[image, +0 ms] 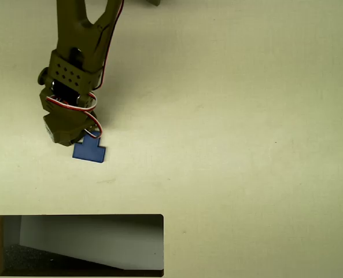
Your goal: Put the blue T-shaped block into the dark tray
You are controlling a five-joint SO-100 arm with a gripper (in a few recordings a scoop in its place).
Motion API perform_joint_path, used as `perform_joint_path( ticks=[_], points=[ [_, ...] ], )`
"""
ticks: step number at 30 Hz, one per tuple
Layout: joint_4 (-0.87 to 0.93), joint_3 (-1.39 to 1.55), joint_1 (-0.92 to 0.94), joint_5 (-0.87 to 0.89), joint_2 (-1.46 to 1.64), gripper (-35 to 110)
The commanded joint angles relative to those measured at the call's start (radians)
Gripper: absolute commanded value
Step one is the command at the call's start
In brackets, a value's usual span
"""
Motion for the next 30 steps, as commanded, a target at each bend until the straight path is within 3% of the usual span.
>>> perform_joint_path(
  ticks=[1, 15, 30],
  points=[
    [0.003, 0.025, -0.026, 0.026, 0.02, 0],
    [0.008, 0.15, -0.132, 0.146, 0.114, 0],
    [0.014, 0.028, -0.23, 0.265, 0.037, 0]
  ],
)
